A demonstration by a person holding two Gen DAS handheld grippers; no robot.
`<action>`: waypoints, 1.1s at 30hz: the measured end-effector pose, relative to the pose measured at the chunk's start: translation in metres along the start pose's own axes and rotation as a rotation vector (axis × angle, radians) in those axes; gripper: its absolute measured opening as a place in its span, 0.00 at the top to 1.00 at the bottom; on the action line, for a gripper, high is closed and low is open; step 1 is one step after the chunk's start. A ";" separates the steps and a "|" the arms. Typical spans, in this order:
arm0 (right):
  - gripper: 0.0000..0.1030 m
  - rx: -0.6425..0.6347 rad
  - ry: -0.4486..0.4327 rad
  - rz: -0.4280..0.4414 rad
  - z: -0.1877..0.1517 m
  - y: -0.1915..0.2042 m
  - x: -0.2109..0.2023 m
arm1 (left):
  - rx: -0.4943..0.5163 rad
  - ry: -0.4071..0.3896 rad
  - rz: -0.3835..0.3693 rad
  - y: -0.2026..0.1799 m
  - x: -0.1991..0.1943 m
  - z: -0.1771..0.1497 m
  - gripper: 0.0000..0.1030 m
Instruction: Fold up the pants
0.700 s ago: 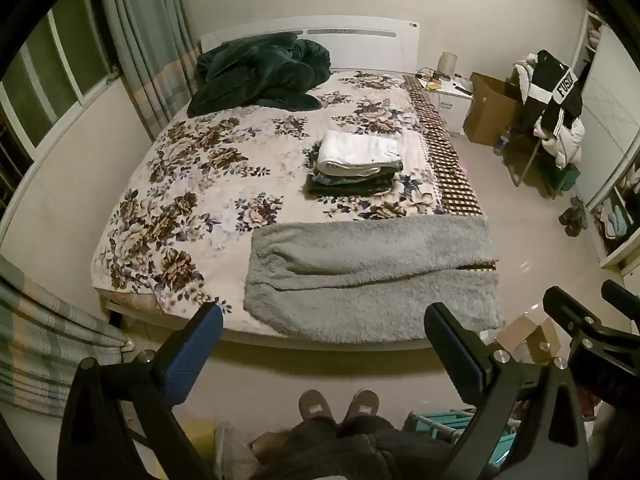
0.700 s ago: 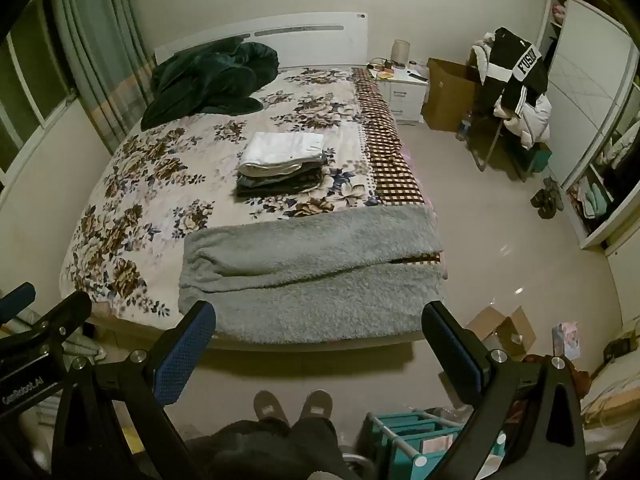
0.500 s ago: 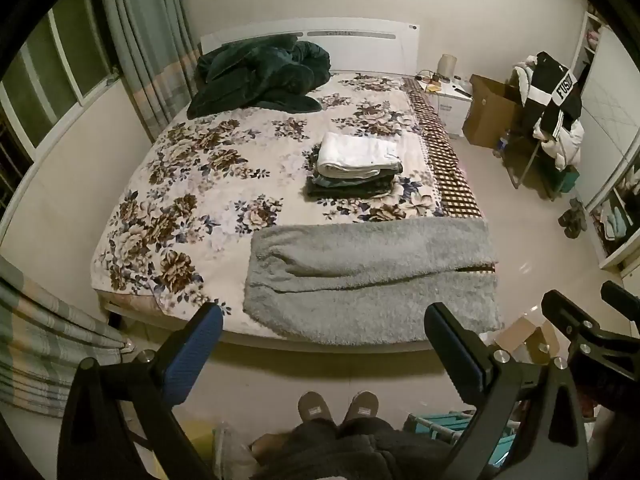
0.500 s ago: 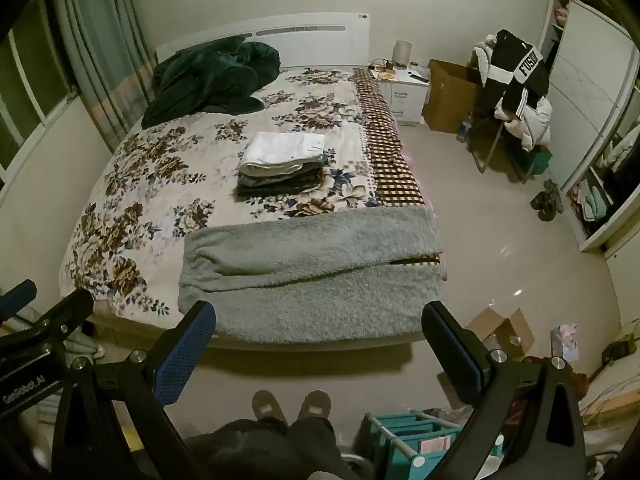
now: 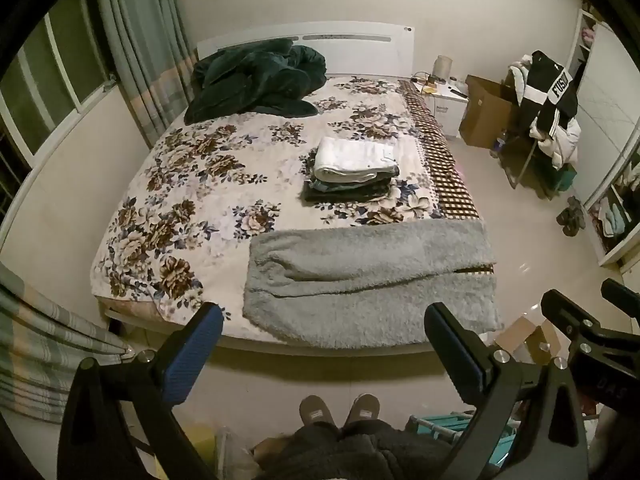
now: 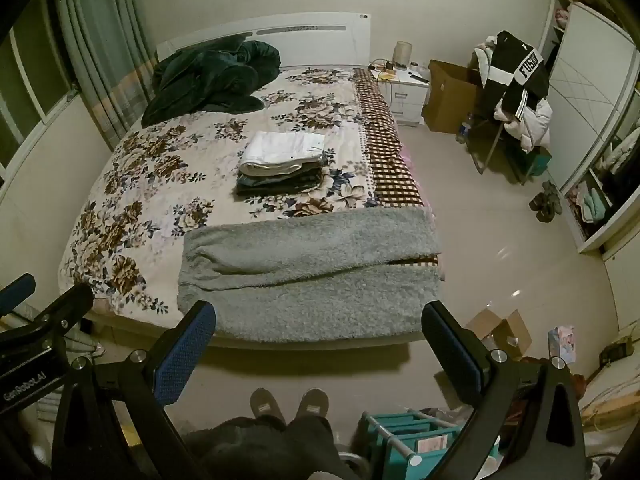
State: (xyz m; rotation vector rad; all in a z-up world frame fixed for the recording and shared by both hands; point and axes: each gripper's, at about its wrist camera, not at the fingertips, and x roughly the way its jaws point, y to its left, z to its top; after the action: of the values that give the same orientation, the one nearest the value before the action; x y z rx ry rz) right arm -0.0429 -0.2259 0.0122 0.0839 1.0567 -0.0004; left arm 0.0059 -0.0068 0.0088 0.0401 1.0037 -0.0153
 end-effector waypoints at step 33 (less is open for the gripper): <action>0.00 0.000 0.010 0.003 -0.030 0.001 0.000 | -0.005 -0.012 -0.010 -0.001 0.001 -0.013 0.00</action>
State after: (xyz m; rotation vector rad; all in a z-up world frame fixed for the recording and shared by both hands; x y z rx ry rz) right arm -0.0693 -0.2228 -0.0027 0.0857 1.0663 0.0024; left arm -0.0048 -0.0073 0.0008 0.0305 0.9923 -0.0222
